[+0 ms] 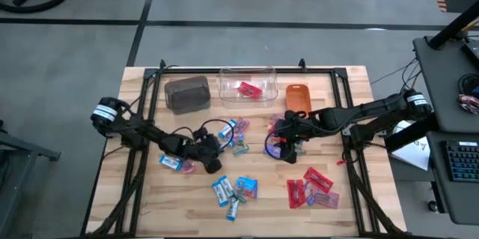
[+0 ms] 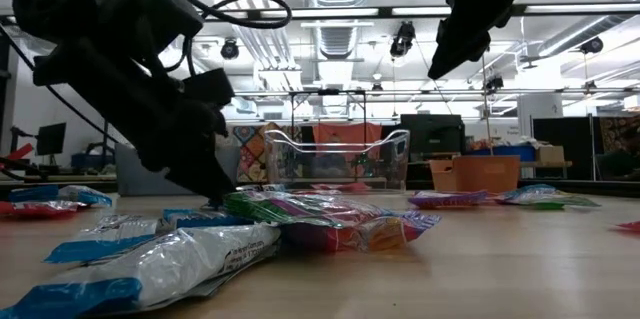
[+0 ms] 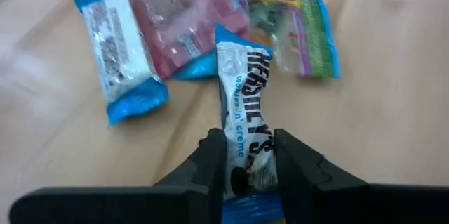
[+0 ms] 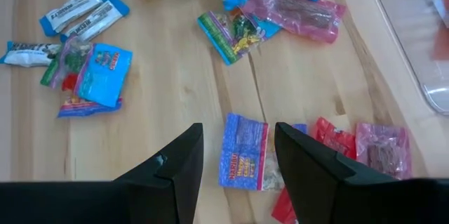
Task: Sort candy
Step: Put the white chocolate into the black bin, then put the blue gummy into the orange bin
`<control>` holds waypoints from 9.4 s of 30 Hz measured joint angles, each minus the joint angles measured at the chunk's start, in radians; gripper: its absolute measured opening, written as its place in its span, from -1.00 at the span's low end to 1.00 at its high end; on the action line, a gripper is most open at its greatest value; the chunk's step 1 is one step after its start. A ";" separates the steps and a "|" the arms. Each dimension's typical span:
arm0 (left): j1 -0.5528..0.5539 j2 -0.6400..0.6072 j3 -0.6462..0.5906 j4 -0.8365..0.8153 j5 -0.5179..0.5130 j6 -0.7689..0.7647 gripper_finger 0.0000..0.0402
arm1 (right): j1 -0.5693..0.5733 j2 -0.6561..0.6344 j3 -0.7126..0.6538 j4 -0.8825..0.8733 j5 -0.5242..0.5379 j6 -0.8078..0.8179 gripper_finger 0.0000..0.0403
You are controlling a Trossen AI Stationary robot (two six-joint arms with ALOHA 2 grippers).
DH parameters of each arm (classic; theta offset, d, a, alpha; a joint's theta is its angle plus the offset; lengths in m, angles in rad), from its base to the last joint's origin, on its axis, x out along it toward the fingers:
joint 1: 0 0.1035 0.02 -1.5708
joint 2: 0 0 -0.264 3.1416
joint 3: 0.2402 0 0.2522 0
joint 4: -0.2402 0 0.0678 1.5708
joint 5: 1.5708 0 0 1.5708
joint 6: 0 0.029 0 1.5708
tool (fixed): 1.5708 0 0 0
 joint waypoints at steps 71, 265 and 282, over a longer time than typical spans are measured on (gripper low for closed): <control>1.001 -0.469 0.014 -0.607 0.250 0.696 -0.60 | 0.000 0.000 -0.256 0.459 0.185 0.141 -0.17; 0.098 -0.613 0.065 -0.348 -0.170 0.428 -0.05 | 0.036 0.113 -0.217 -0.277 0.023 0.824 -0.95; 0.097 -0.612 0.065 -0.336 -0.022 0.345 -0.05 | -0.027 -0.188 -0.133 -0.305 0.291 0.627 -0.96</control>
